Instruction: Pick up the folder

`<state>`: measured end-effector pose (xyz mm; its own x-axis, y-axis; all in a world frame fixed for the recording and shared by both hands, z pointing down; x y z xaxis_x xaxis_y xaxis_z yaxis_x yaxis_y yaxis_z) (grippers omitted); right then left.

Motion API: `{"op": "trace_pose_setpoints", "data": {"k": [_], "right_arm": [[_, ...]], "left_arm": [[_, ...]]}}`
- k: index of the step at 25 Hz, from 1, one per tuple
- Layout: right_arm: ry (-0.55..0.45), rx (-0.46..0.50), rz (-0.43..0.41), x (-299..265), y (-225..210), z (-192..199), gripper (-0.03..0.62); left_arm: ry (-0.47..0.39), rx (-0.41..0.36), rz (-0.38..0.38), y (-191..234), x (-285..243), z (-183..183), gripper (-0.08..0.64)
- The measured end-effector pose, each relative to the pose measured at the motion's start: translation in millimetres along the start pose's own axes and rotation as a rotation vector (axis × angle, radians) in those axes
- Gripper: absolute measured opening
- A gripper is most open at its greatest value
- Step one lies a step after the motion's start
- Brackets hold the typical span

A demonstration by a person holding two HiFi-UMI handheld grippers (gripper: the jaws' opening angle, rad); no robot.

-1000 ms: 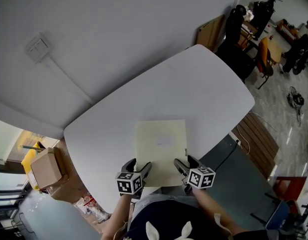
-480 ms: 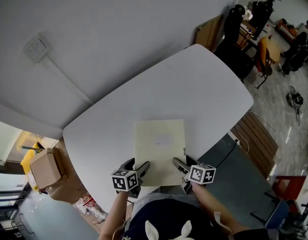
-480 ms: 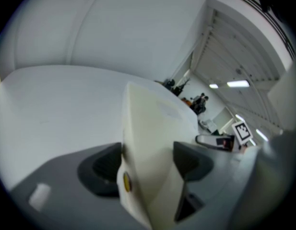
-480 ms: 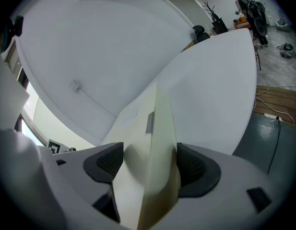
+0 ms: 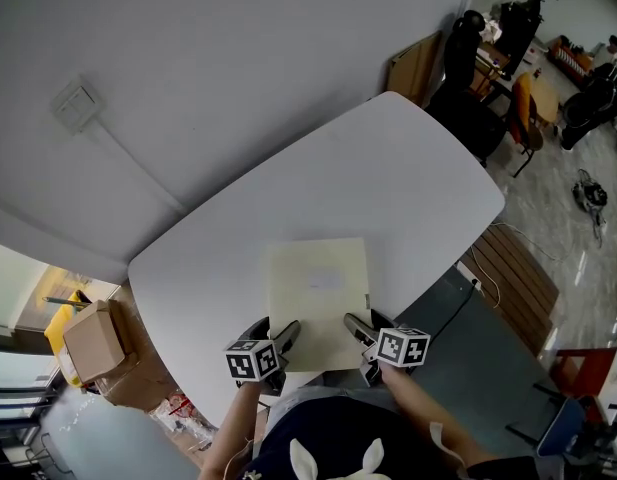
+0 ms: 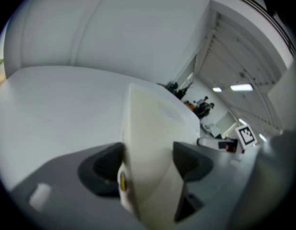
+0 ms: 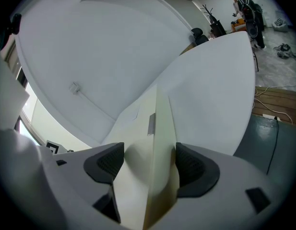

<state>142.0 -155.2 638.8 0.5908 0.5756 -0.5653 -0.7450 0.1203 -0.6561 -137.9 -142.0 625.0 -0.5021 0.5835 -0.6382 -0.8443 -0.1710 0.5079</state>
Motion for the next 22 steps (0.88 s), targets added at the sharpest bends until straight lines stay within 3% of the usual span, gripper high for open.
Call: {"op": "trace_pose_setpoints", "data": {"k": [11,22], "right_arm": [[-0.088,0.181,-0.023,4,36,-27,0.305],[-0.161,0.258,-0.061,17,61,-34,0.305]], "left_arm": [[-0.093,0.011,-0.021,-6,19,-17,0.319],[-0.147,-0.024,-0.046,-20,46,-32,0.319]]}}
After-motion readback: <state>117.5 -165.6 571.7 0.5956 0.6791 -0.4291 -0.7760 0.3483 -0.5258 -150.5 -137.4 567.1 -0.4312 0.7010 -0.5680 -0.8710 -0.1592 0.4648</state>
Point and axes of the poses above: the fingertips, and each gripper's own axes: x backward along the fingers, y to its left, z out of its underside, the point moved 9 cm from there along x, backward along the fingers
